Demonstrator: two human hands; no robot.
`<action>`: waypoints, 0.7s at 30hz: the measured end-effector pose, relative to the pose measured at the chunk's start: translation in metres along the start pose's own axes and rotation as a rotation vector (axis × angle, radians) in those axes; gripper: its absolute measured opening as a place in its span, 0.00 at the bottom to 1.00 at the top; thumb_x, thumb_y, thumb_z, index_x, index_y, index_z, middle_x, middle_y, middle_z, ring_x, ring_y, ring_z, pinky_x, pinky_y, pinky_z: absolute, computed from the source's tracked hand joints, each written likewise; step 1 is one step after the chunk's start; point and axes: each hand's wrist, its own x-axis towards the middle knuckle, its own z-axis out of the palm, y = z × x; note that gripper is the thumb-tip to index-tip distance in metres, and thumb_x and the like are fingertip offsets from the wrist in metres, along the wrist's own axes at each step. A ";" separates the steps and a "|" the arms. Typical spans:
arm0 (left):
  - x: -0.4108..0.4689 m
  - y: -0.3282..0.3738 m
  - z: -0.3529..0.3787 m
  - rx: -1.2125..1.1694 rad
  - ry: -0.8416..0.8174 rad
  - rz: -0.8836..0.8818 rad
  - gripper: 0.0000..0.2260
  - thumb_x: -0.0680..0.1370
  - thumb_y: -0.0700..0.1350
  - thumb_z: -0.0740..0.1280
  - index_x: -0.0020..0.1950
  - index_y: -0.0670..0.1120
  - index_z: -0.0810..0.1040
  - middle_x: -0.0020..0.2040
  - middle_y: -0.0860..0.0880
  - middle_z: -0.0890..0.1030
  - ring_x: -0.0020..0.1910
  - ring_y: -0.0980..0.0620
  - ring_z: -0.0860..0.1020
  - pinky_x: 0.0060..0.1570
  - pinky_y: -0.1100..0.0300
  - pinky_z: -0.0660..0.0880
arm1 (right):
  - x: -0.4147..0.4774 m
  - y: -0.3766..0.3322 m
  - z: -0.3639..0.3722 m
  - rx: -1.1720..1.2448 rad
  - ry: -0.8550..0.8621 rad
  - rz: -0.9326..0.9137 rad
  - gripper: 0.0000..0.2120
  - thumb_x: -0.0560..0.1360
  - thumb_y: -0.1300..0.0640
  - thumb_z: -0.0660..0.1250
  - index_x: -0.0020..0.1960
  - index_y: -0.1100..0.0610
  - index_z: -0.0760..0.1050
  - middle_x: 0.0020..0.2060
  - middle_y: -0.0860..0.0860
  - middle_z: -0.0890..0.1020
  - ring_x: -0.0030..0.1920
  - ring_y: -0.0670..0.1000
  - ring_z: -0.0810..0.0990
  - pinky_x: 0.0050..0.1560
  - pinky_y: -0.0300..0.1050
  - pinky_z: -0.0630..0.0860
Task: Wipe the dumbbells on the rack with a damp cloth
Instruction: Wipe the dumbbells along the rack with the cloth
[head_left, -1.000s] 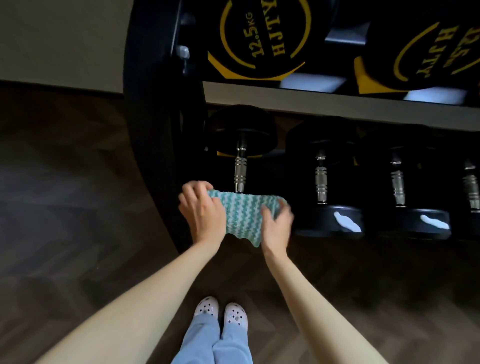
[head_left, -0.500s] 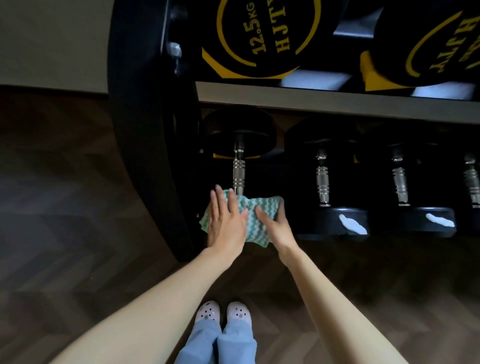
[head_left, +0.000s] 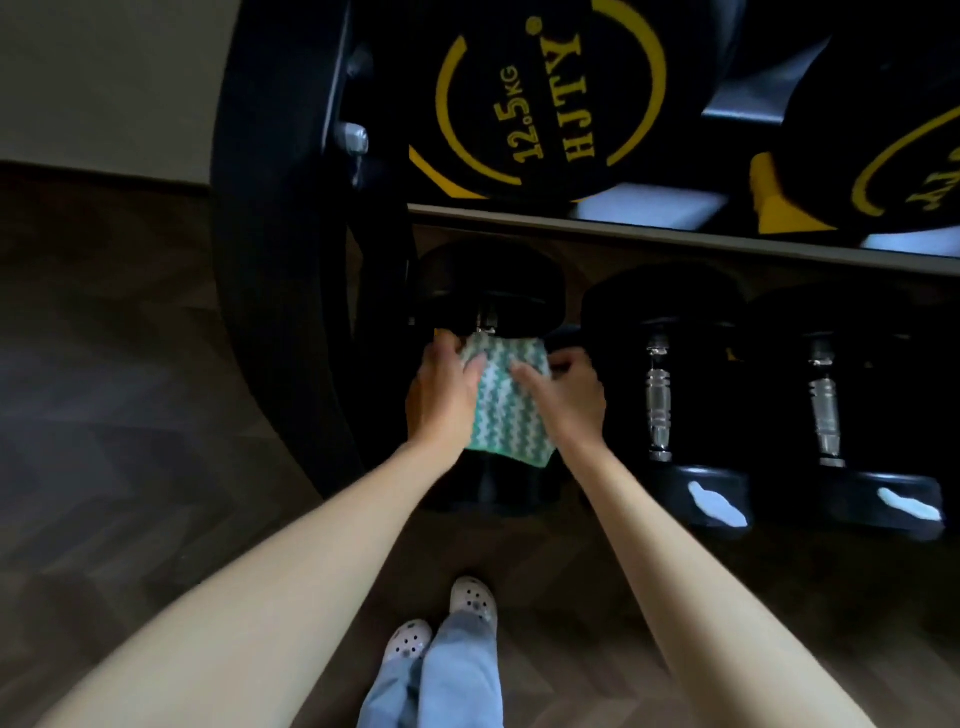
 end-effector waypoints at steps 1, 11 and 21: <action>0.013 0.001 0.003 -0.033 0.009 -0.048 0.15 0.80 0.48 0.61 0.62 0.40 0.68 0.59 0.41 0.73 0.58 0.40 0.74 0.50 0.53 0.67 | 0.014 -0.003 0.005 0.045 -0.020 0.020 0.15 0.73 0.50 0.69 0.52 0.55 0.67 0.41 0.49 0.75 0.43 0.51 0.75 0.40 0.43 0.69; 0.077 -0.029 0.040 -0.003 0.072 -0.206 0.12 0.78 0.40 0.59 0.59 0.38 0.74 0.60 0.36 0.71 0.58 0.36 0.71 0.54 0.50 0.67 | 0.070 0.015 0.061 0.186 0.058 0.012 0.10 0.77 0.63 0.61 0.57 0.62 0.74 0.52 0.59 0.80 0.52 0.55 0.78 0.50 0.42 0.69; 0.077 -0.035 0.055 -0.240 -0.234 -0.251 0.13 0.78 0.46 0.65 0.54 0.38 0.82 0.53 0.37 0.82 0.55 0.40 0.79 0.53 0.52 0.76 | 0.082 0.030 0.071 0.083 -0.265 0.055 0.16 0.77 0.51 0.65 0.54 0.63 0.79 0.51 0.63 0.81 0.54 0.63 0.79 0.55 0.61 0.75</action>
